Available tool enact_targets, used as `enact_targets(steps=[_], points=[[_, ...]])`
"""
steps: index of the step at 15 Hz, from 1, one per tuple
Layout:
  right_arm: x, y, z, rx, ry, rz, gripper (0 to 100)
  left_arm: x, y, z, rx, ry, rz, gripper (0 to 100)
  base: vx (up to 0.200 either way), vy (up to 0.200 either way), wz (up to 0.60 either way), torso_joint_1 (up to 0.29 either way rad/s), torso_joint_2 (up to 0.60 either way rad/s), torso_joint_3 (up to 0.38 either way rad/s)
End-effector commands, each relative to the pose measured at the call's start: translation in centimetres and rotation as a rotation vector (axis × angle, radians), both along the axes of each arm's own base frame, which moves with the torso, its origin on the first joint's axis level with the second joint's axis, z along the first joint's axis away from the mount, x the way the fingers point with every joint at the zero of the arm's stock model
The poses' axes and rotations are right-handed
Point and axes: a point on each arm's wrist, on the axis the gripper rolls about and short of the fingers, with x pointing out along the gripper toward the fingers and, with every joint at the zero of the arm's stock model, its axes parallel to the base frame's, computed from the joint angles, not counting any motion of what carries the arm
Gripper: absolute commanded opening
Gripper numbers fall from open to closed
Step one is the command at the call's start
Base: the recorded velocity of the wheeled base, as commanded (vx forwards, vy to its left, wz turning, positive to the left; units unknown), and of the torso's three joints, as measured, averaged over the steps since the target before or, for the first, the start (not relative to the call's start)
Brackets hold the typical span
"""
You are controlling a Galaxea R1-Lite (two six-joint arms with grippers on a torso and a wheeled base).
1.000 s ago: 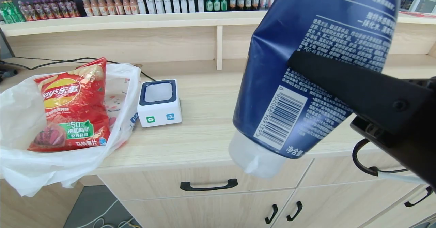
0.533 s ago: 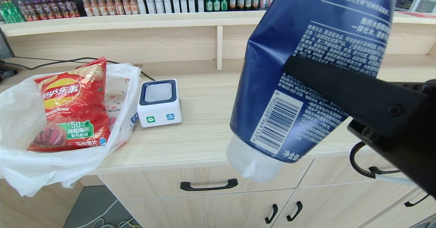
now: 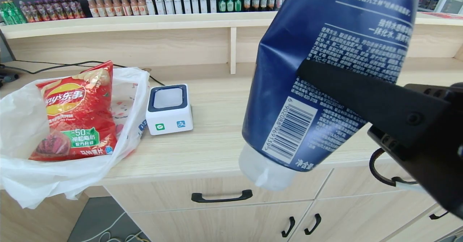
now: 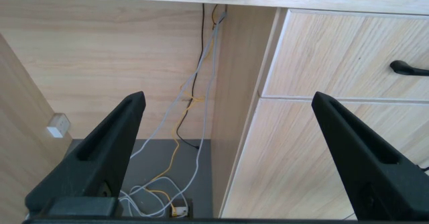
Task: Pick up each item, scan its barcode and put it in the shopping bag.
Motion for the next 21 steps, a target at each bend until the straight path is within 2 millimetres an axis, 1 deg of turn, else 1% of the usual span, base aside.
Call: enact_targets(steps=[1, 4, 6, 8, 9, 10, 11, 14, 16, 17, 19, 20, 21], points=[[-0.1, 0.3, -0.4, -0.021, -0.009, 0.004, 0, 0.0, 0.0, 0.0, 0.0, 0.0, 0.0, 100, 0.0, 0.0, 0.0, 0.0, 0.0, 0.0], [-0.3, 0.4, -0.5, -0.045, -0.039, -0.001, 0, 0.0, 0.0, 0.0, 0.0, 0.0, 0.0, 100, 0.0, 0.0, 0.0, 0.0, 0.0, 0.0], [-0.2, 0.5, -1.0, -0.071, -0.045, -0.01, 0, 0.0, 0.0, 0.0, 0.0, 0.0, 0.002, 100, 0.0, 0.0, 0.0, 0.0, 0.0, 0.0], [0.1, 0.5, -1.2, -0.083, -0.035, -0.12, 0, 0.0, 0.0, 0.0, 0.0, 0.0, 0.0, 100, 0.0, 0.0, 0.0, 0.0, 0.0, 0.0], [0.1, 0.6, -1.2, -0.086, -0.039, -0.138, 0, 0.0, 0.0, 0.0, 0.0, 0.0, 0.0, 100, 0.0, 0.0, 0.0, 0.0, 0.0, 0.0], [0.3, 0.6, -1.2, -0.119, -0.079, -0.204, 0, 0.0, 0.0, 0.0, 0.0, 0.0, 0.0, 100, 0.0, 0.0, 0.0, 0.0, 0.0, 0.0], [0.3, 0.6, -1.3, -0.131, -0.083, -0.23, 0, 0.0, 0.0, 0.0, 0.0, 0.0, 0.0, 100, 0.0, 0.0, 0.0, 0.0, 0.0, 0.0], [0.9, 0.2, -1.6, -0.214, -0.138, -0.417, 0, 0.0, 0.0, 0.0, 0.003, 0.001, 0.0, 100, 0.0, 0.0, 0.0, 0.0, 0.0, 0.0], [1.0, -0.1, -1.9, -0.228, -0.154, -0.497, 0, 0.0, 0.0, 0.0, 0.001, 0.0, 0.0, 100, 0.0, 0.0, 0.0, 0.0, 0.0, 0.0], [1.2, -0.4, -2.0, -0.207, -0.159, -0.536, 0, 0.0, 0.0, 0.0, 0.003, 0.001, 0.0, 100, 0.0, 0.0, 0.0, 0.0, 0.0, 0.0], [2.7, -1.2, -2.5, -0.193, -0.159, -0.619, 0, 0.0, 0.0, 0.0, 0.001, 0.0, 0.0, 100, 0.0, 0.0, 0.0, 0.0, 0.0, 0.0], [3.9, -1.8, -2.5, -0.172, -0.158, -0.682, 0, 0.0, 0.0, 0.0, 0.001, 0.0, 0.0, 100, 0.0, 0.0, 0.0, 0.0, 0.0, 0.0], [4.7, -2.1, -2.6, -0.164, -0.156, -0.713, 0, 0.0, 0.0, 0.0, 0.001, 0.0, 0.0, 100, 0.0, 0.0, 0.0, 0.0, 0.0, 0.0]])
